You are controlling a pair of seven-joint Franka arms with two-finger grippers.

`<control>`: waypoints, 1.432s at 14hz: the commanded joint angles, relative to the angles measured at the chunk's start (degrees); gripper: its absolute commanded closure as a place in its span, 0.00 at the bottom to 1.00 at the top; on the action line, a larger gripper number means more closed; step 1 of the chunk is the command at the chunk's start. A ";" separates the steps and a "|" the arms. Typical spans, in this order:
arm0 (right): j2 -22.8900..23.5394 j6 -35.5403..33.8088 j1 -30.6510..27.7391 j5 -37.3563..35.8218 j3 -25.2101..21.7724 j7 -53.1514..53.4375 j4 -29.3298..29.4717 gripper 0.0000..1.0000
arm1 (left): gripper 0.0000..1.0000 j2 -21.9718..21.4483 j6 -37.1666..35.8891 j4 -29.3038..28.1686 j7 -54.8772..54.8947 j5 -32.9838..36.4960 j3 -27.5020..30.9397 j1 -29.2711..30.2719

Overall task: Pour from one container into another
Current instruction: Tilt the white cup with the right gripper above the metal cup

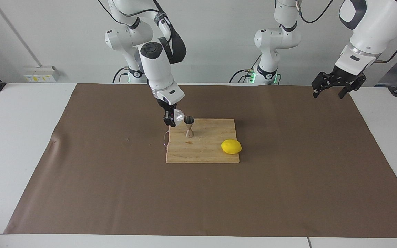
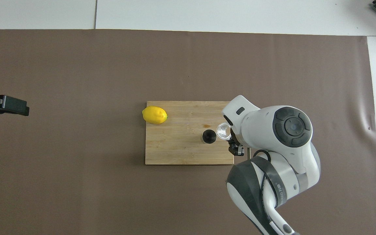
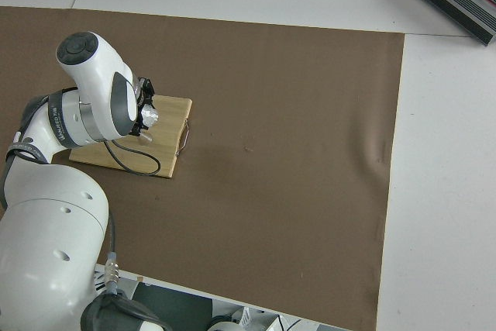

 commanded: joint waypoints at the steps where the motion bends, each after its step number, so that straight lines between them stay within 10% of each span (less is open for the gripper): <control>1: -0.83 2.15 0.68 -5.16 0.21 4.98 -1.30 0.52 | 0.00 -0.74 -0.65 -0.65 0.16 -0.32 0.51 -0.42; 20: 0.22 3.65 6.48 -25.29 0.56 14.57 -2.00 0.52 | 0.00 -0.74 -0.65 -0.65 0.16 -0.41 0.51 -0.42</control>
